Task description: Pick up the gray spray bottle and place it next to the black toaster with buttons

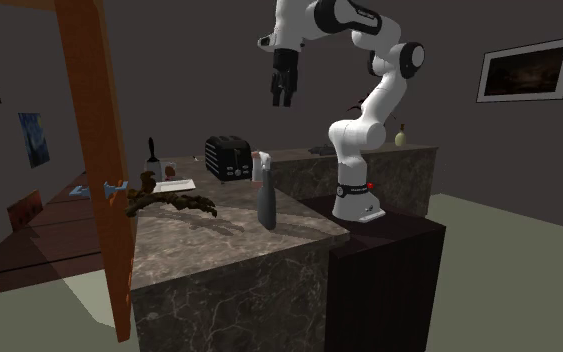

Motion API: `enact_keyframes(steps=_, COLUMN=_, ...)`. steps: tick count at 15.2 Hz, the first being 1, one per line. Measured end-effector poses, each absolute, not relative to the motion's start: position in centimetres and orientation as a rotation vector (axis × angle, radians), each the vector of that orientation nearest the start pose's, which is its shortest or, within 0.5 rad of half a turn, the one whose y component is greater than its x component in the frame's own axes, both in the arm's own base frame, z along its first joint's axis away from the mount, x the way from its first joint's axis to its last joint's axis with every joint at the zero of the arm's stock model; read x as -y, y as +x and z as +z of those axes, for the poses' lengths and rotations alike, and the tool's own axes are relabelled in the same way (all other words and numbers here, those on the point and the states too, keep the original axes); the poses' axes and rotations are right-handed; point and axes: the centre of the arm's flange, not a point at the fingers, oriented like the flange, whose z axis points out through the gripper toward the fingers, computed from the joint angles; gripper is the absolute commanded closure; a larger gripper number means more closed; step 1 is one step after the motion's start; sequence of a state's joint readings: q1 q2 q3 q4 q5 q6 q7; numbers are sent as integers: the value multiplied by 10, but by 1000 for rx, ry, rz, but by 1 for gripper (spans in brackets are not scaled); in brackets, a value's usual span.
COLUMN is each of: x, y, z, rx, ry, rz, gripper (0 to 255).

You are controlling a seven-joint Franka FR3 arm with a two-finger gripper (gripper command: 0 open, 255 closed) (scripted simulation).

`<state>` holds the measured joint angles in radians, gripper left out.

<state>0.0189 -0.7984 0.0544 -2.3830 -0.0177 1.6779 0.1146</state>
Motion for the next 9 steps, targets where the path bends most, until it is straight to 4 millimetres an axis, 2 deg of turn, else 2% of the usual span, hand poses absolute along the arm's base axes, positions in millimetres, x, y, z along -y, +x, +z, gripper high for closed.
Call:
enact_keyframes(steps=1, x=-26, y=313, z=591, rx=-87, ry=-3185, rz=-155, gripper=0)
enact_keyframes(steps=3, x=-23, y=326, z=579, rx=-224, ry=-3152, rz=-103, gripper=0)
enact_keyframes(steps=7, x=-7, y=359, z=533, rx=-649, ry=-3003, rz=53, gripper=0)
enact_keyframes(steps=9, x=7, y=374, z=507, rx=-860, ry=-2898, rz=132, gripper=0)
